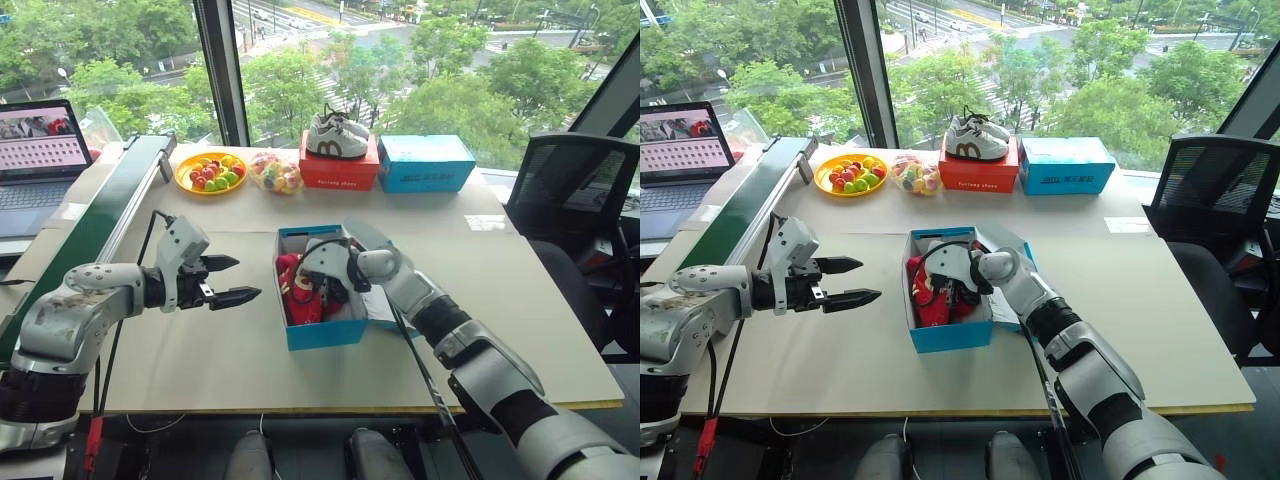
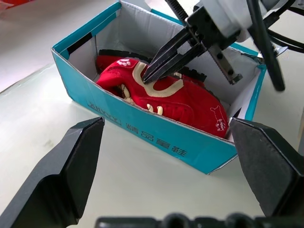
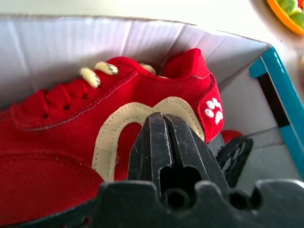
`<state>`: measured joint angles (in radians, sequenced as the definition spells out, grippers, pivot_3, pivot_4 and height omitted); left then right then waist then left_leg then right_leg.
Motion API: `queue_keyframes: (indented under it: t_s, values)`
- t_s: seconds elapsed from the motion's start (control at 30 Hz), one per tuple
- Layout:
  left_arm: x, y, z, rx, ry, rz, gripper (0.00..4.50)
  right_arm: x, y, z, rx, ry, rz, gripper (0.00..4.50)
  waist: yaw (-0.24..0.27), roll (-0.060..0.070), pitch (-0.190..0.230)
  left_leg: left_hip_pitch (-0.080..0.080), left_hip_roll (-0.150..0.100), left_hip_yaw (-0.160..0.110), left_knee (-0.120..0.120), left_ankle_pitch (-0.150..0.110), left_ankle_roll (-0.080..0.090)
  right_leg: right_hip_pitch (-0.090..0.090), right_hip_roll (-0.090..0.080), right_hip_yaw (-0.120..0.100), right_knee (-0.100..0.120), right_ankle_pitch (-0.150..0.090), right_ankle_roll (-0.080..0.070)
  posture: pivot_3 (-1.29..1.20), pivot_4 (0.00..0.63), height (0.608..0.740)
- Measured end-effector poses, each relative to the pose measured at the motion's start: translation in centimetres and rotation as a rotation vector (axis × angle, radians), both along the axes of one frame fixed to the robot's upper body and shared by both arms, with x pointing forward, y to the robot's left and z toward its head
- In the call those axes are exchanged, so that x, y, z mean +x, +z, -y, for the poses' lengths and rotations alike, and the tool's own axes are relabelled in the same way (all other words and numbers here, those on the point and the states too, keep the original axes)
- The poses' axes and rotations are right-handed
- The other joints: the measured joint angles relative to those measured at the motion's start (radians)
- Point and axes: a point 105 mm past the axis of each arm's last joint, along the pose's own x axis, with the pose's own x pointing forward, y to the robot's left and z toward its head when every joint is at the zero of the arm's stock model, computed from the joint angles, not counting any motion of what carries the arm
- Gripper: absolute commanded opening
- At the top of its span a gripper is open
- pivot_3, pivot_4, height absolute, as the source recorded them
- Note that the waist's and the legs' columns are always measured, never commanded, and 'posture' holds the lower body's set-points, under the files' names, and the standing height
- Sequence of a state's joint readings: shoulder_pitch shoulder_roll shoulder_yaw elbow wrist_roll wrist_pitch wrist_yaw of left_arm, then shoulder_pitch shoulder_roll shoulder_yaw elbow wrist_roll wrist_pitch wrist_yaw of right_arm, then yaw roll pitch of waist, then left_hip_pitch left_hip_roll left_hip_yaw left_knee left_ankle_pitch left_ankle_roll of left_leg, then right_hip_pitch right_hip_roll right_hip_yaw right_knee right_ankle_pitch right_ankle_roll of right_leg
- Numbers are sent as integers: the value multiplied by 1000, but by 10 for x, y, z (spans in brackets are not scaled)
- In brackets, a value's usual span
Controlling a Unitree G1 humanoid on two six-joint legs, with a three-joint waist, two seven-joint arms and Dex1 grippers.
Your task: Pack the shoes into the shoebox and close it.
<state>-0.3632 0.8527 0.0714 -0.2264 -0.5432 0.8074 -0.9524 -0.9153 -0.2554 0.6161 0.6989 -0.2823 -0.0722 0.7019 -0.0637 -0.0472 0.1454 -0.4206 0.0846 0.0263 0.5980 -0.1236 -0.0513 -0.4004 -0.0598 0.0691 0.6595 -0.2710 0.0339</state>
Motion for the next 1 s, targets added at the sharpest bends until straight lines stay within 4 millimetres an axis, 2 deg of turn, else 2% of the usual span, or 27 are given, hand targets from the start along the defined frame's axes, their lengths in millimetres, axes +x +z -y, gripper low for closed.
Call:
queue_keyframes:
  t_s: [0.07, 0.17, 0.23, 0.37, 0.43, 0.5, 0.57, 0.6, 0.67, 0.77, 0.9, 0.97, 1.0]
  values:
    - [0, -2, 2, 6, -12, -6, 4500, 1, -1, 5, -15, -1, 32, 40, 4, 0, 0, 1, 0, 0, 0, 0, 0, 1, 0, 0, 0, 0, 0, 0, 150, 740]
    - [2, 0, 4, 9, -34, 0, 4500, -1, 4, 19, 59, -51, 8, 40, 22, 0, 0, -1, 0, 0, 0, 0, 0, 2, -1, 0, -3, 0, -1, 0, 150, 740]
    - [5, 0, 4, 15, -41, 2, 4500, -6, 11, 26, 134, -82, -53, 40, 29, 1, 0, -4, -1, 1, 0, 0, 0, 0, -2, 0, -4, 1, -1, 0, 150, 740]
    - [12, 2, 11, 12, -86, 9, 4500, -33, 26, 44, 349, -173, -324, 40, 47, 2, 1, -21, 0, 2, 1, 3, 3, -9, -1, 0, -2, 3, -3, 0, 150, 740]
    - [16, 1, 14, 15, -103, 3, 4500, -51, 50, 50, 477, -174, -462, 40, 51, 4, 2, -33, 0, 2, 2, 6, 8, -22, 0, 1, 3, 4, 2, 0, 150, 740]
    - [18, -2, 17, 18, -132, -13, 4500, -77, 94, 67, 573, -138, -519, 40, 55, 5, 4, -40, 0, 0, 1, 4, 9, -27, 2, 0, 3, 3, 4, 0, 150, 740]
    - [19, -1, 19, 19, -150, -9, 4500, -88, 108, 81, 576, -141, -509, 40, 56, 5, 4, -39, 0, 0, 1, 2, 9, -26, 2, 0, 1, 1, 4, 0, 150, 740]
    - [18, 0, 22, 24, -175, -8, 4500, -103, 103, 97, 547, -172, -545, 40, 60, 5, 4, -39, 0, 0, 0, 1, 10, -25, 2, -1, -2, 0, 5, 0, 150, 740]
    - [19, -1, 18, 35, -168, -16, 4500, -113, 91, 107, 525, -206, -611, 40, 61, 5, 5, -39, 0, 0, 0, 0, 10, -24, 2, -1, -3, -1, 4, 0, 150, 740]
    - [20, 0, 22, 46, -219, -12, 4500, -155, 54, 128, 505, -278, -817, 40, 68, 5, 6, -38, -1, 0, 1, 0, 10, -21, 1, -1, -4, -2, 6, 0, 150, 740]
    - [22, 2, 24, 64, -260, -10, 4500, -178, 18, 142, 475, -410, -943, 40, 63, 4, 6, -39, -1, 0, 10, 0, 10, -20, 1, 1, -3, -4, 13, 0, 150, 740]
    - [25, 4, 24, 73, -266, -1, 4500, -185, -6, 149, 444, -496, -980, 40, 59, 4, 6, -38, -1, 0, 14, 1, 10, -19, 0, 2, -3, -3, 9, 0, 150, 740]
    - [26, 4, 24, 73, -266, -3, 4500, -186, -11, 149, 447, -513, -992, 40, 56, 4, 6, -38, -1, 0, 14, 1, 10, -19, 0, 2, -3, -2, 9, 0, 150, 740]
